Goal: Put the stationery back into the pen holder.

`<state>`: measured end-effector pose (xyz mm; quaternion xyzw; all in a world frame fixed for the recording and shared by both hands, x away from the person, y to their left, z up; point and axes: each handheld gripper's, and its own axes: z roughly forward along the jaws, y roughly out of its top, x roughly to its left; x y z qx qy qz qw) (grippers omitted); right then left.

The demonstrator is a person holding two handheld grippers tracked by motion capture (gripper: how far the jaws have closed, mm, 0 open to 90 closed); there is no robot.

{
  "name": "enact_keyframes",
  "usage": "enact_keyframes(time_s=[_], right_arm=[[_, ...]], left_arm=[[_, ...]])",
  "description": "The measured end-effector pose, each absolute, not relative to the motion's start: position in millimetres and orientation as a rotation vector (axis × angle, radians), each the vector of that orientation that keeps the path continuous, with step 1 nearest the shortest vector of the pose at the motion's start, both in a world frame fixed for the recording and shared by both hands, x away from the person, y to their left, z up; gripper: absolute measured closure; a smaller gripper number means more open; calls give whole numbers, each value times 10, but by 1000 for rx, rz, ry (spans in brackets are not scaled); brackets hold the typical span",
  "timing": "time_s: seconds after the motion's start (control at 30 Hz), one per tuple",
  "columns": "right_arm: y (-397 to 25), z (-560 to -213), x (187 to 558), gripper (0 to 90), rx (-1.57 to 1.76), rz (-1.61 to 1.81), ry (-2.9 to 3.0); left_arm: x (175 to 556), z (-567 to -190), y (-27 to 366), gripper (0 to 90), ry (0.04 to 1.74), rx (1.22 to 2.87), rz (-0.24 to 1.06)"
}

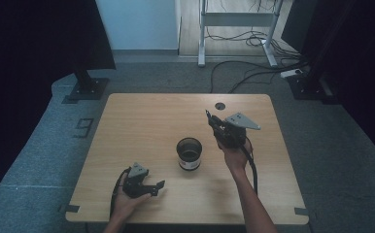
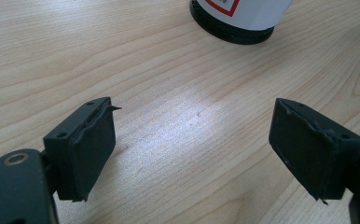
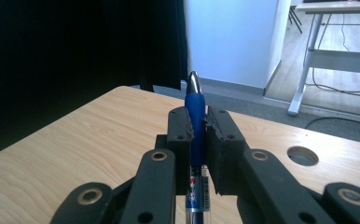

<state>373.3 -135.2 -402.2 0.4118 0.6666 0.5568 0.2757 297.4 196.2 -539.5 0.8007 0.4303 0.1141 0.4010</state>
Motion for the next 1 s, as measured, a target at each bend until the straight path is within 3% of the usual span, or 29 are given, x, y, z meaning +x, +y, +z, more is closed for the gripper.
enact_keyframes(time_s=[1.0], right_arm=[[-871, -3952, 3855, 782, 1027, 1511, 1847]], left_arm=[[2972, -5394, 1962, 150, 1082, 2033, 275]])
